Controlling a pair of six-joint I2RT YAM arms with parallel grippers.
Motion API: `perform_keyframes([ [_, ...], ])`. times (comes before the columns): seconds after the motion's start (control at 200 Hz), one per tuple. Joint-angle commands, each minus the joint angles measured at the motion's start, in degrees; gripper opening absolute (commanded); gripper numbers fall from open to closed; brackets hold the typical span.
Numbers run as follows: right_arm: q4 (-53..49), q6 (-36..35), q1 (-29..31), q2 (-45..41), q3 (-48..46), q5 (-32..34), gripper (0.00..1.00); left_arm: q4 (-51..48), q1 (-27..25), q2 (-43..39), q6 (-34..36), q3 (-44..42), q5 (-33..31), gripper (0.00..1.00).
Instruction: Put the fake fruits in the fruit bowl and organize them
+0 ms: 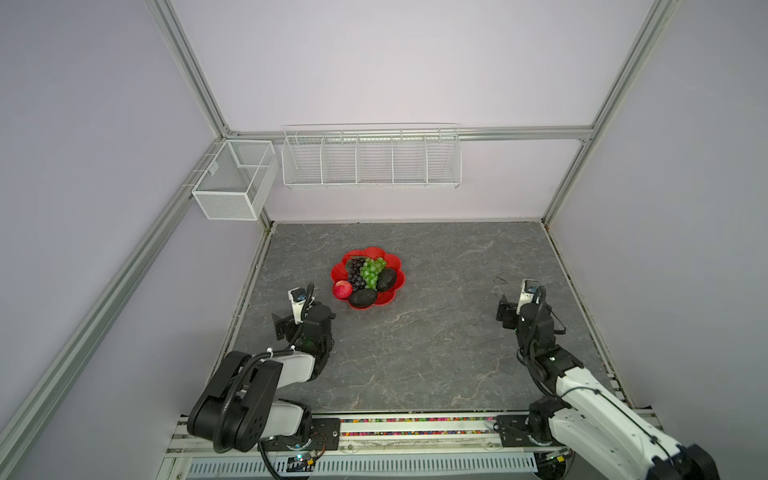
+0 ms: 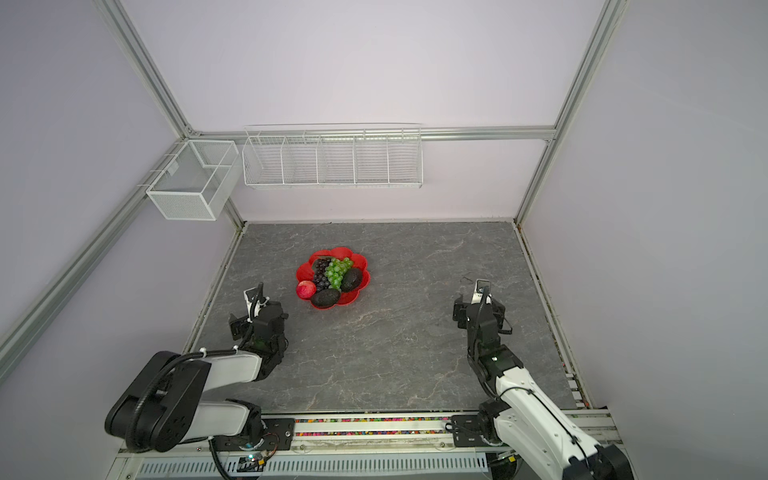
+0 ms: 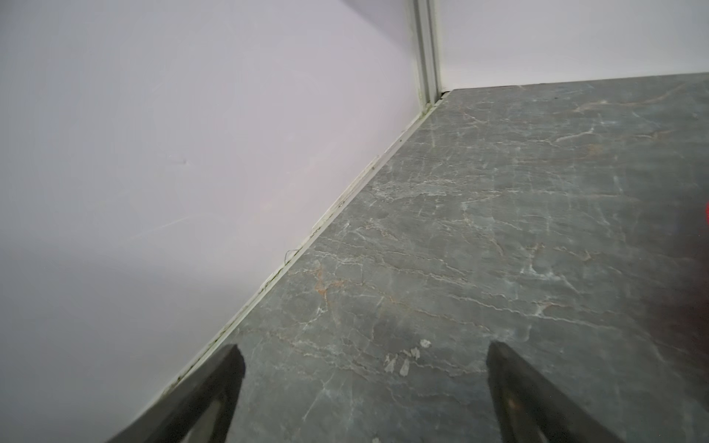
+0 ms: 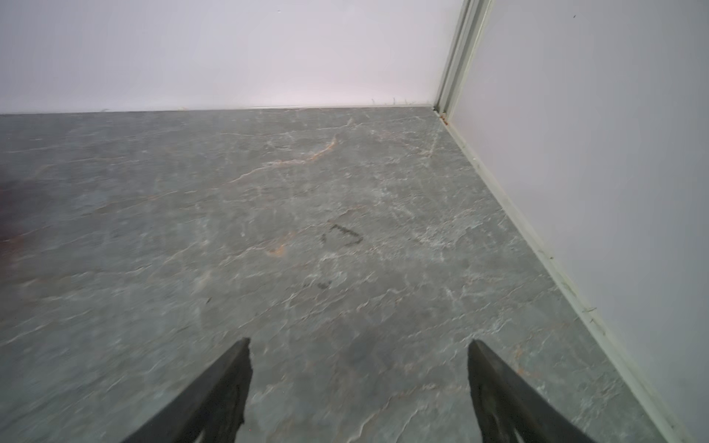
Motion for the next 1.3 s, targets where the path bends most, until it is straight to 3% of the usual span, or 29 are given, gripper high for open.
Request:
perform_keyframes([
  [0.0,13.7,-4.9,-1.0,8.6,-2.4,0.7,0.89,16.3,1.0,3.1,3.0,3.6,4.4,0.99],
  [0.07,25.8,-6.0,-2.1,14.8,-4.8,0.1,0.89,16.4,2.7,6.7,4.0,4.9,11.9,0.98],
  [0.11,28.6,-5.6,-2.3,17.1,-4.3,0.8,0.89,19.9,2.9,8.1,5.2,4.4,12.6,0.99],
  [0.175,36.1,-7.2,-4.5,21.2,-4.7,-5.4,0.89,19.9,3.8,6.3,2.6,2.5,13.2,0.99],
  [0.195,35.8,-7.4,-4.9,22.1,-3.9,-6.4,0.89,20.1,4.4,5.9,2.0,2.0,13.9,0.99],
  [0.245,24.3,-6.1,-6.1,22.9,1.7,-9.9,0.89,20.5,5.5,5.8,1.1,1.6,16.1,0.99],
  [0.33,23.2,-7.4,-7.9,24.0,3.1,-15.8,0.89,18.2,5.9,5.7,0.9,2.7,17.5,0.99],
  [0.465,37.7,-6.3,-8.2,17.6,-7.9,-14.2,0.89,24.0,6.0,7.2,1.9,-0.3,22.5,0.99],
  [0.515,37.9,-3.8,-9.7,16.9,-8.7,-13.1,0.89,25.5,6.0,10.0,3.4,-0.3,26.0,0.99],
  [0.57,34.5,-2.1,-11.6,17.7,-6.6,-14.7,0.89,29.3,6.5,12.4,3.8,0.2,25.5,0.99],
  [0.685,34.6,-3.7,-11.9,18.0,-6.3,-18.6,0.89,25.6,6.7,10.5,2.7,0.4,24.9,0.99],
  [0.77,36.3,-3.2,-12.0,16.2,-8.3,-16.4,0.89,28.3,6.7,11.7,3.3,0.1,25.0,0.99],
  [0.825,35.1,-7.1,-11.6,14.9,-8.4,-15.5,0.89,26.4,6.7,11.0,2.8,0.4,25.0,0.99],
  [0.905,37.2,-8.8,-11.5,14.6,-9.5,-9.8,0.89,28.1,6.8,11.8,3.2,0.2,25.0,0.99],
  [0.97,42.8,-8.1,-12.2,17.9,-10.1,-11.9,0.89,27.3,6.7,11.4,3.0,0.2,25.0,0.99],
  [1.04,45.2,-12.9,-11.5,22.7,-8.1,-17.3,0.89,27.7,6.7,11.6,3.2,0.3,24.9,0.99],
  [1.16,53.8,-12.5,-12.5,37.3,-3.9,-14.6,0.89,27.6,6.7,11.5,3.2,0.3,25.1,0.99],
  [1.245,37.9,-9.0,-14.8,33.5,0.5,-17.7,0.89,27.7,6.7,11.5,3.2,0.3,25.0,0.99],
  [1.295,45.0,-10.0,-14.8,35.8,-0.9,-17.6,0.89,27.6,6.7,11.5,3.2,0.2,25.1,0.99],
])
